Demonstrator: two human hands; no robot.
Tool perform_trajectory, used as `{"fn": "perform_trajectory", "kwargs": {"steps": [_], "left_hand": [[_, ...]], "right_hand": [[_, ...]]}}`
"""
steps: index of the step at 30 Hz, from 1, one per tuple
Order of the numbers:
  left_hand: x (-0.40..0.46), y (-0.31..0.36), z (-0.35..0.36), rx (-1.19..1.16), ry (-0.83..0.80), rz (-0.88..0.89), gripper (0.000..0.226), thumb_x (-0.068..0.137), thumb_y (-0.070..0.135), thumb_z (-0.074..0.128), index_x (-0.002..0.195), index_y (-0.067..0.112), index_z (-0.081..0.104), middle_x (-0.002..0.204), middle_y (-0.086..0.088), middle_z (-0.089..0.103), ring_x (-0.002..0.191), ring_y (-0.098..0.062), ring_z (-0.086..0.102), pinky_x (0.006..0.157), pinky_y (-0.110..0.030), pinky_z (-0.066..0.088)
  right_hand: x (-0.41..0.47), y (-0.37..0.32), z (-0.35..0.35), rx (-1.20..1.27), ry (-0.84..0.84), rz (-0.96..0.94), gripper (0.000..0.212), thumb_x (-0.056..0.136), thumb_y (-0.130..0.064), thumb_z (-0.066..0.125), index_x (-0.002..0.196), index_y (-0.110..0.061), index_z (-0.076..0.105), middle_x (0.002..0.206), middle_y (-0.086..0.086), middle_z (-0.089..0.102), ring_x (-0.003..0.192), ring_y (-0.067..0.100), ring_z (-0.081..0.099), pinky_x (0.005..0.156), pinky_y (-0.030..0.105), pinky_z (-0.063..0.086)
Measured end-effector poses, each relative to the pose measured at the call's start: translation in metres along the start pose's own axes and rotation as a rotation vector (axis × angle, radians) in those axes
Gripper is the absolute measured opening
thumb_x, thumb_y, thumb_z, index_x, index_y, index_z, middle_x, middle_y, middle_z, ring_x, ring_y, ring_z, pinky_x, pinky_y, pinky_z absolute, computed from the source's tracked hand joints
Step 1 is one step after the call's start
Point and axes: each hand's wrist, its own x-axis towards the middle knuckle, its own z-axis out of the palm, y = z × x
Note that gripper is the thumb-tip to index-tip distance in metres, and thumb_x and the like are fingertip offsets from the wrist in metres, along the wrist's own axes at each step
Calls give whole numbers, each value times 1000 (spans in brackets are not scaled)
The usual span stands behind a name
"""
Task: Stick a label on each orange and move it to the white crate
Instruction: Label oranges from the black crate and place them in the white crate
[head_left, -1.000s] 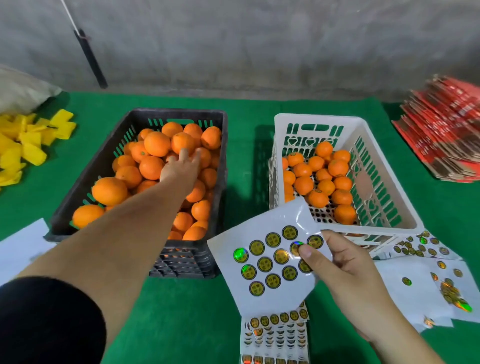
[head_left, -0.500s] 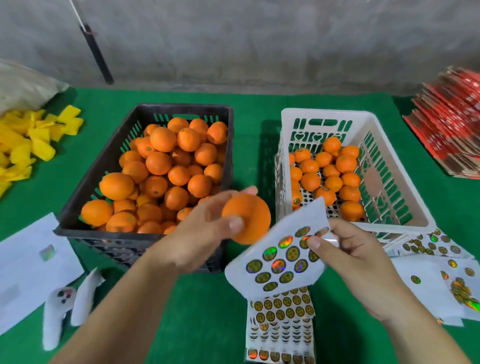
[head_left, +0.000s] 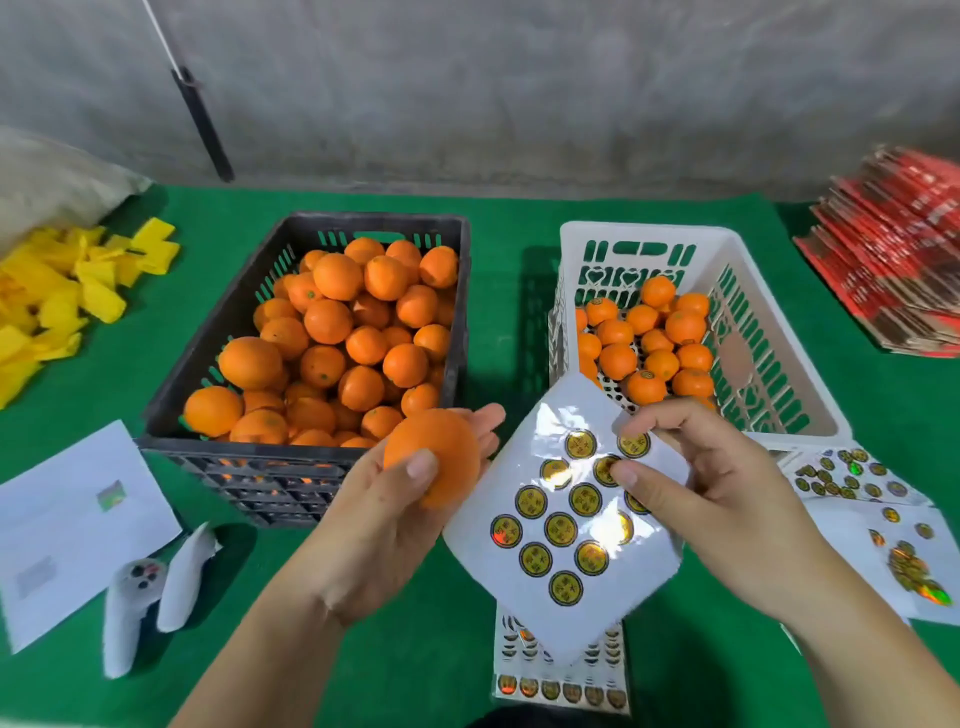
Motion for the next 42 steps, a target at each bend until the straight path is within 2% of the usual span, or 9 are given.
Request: {"fn": "perform_trajectory", "kwargs": {"steps": [4,8,10,13,19,26,32,38,42], "left_hand": [[-7,-8,5,69,-103,11,71,89,38,81,142,3,50,167,-25,25,153,-49,24,123,-69,8],[-14,-4,31,318,-88,-67,76,74,46,92,131,12,54,131,-9,61,115,-35,61,92,-47,50],[-17,-6,45,377,-11,-71,78,65,52,95,124,16,58,116,-6,61,101,-29,61,81,-38,48],[-18,-10,60,539,51,-18,69,66,45,90,122,22,58,110,4,61,91,-16,64,72,-29,51],[-22,-12,68,699,-14,84,72,74,26,88,133,25,46,119,14,59,95,-13,69,71,-24,56],[-24,-7,73,692,-14,125,75,75,23,89,134,33,44,120,17,59,98,-15,71,71,-24,57],[-21,-7,76,704,-21,114,77,74,25,90,134,36,44,119,19,61,97,-13,72,72,-23,57],[-22,-9,76,783,-34,89,91,74,24,95,145,36,39,125,14,60,106,-20,71,77,-26,59],[-22,-7,78,849,-42,90,93,73,34,95,146,39,38,128,17,57,108,-17,70,77,-24,59]], "right_hand": [[-3,-8,-3,-53,-1,-28,31,83,-51,73,113,-44,76,100,19,74,44,11,37,43,21,34],[-6,-9,-2,-140,-39,-55,31,85,-52,71,116,-51,73,105,1,76,54,8,43,52,24,40],[-8,-9,1,-199,-6,-88,26,90,-47,70,115,-50,75,118,-8,73,84,10,63,77,24,50],[-11,-11,10,-539,134,-244,22,97,-51,70,114,-41,79,137,-14,59,127,18,47,108,29,31],[-13,-24,15,-573,198,-231,36,78,-64,71,97,-36,83,125,-14,62,118,21,44,102,34,25],[-8,-26,9,-339,183,-142,12,88,-31,81,87,-42,79,120,-15,67,118,30,50,105,21,27],[-9,-25,16,-557,164,-228,13,88,-37,79,88,-26,85,119,-11,69,115,28,48,99,56,37],[-10,-22,10,-609,134,-290,28,83,-52,79,90,-25,84,115,-19,69,111,26,51,98,46,30],[-6,-17,12,-569,189,-299,5,86,-21,86,82,-21,83,101,-14,71,102,30,55,92,60,42]]}}
